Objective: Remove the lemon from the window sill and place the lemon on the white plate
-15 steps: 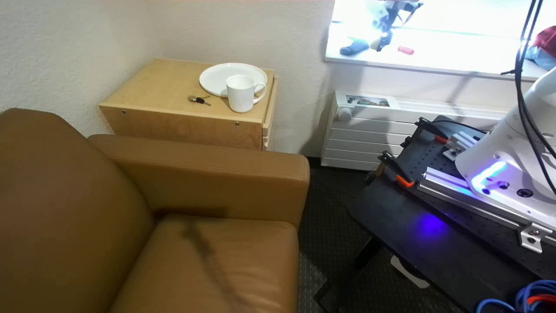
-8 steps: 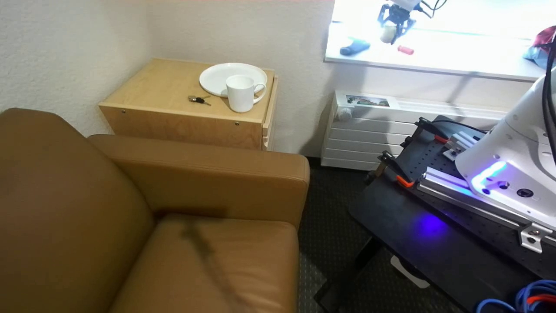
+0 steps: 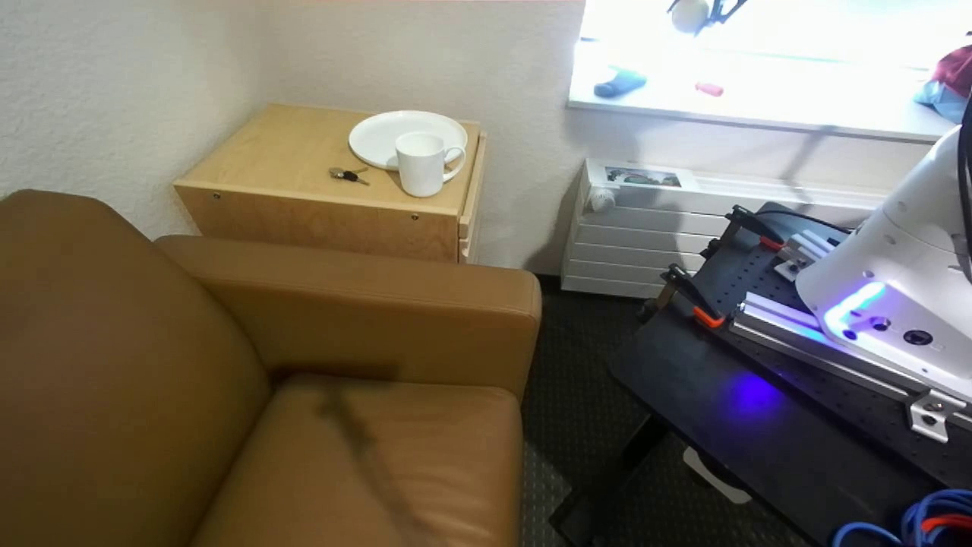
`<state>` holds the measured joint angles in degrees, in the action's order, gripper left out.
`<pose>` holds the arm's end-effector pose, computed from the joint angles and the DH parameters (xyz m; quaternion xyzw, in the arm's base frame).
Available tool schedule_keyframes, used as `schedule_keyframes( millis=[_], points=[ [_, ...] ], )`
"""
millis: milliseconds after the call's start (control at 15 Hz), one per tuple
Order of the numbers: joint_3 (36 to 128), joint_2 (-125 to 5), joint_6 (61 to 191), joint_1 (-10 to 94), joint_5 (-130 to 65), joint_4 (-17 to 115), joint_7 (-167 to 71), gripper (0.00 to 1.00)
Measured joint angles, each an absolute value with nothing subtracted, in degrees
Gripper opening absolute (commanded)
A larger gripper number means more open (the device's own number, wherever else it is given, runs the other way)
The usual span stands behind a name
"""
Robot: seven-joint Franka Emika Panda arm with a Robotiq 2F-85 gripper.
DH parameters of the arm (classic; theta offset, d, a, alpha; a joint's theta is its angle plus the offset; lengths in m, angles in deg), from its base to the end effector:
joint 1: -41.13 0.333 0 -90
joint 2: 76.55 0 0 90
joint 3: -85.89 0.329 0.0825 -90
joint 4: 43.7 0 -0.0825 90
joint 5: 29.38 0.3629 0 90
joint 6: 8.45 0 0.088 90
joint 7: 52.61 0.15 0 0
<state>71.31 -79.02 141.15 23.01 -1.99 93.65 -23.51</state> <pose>0.4265 -0.2738 0.3442 -0.7297 0.6556 -0.1274 0.1462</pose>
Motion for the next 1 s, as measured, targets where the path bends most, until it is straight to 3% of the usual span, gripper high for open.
schedule_keyframes(
  millis=[67, 133, 467, 1000],
  points=[
    [71.3, -78.6, 141.2, 23.1, -2.0, 93.7, -23.5, 0.73],
    [71.3, -77.8, 141.4, 23.3, -2.0, 93.7, -23.5, 0.48],
    [72.7, -76.8, 143.1, 26.0, -6.7, 95.6, -23.2, 0.48],
    [87.7, -85.8, 151.4, 38.1, -22.4, 106.7, -12.2, 0.48]
  ],
)
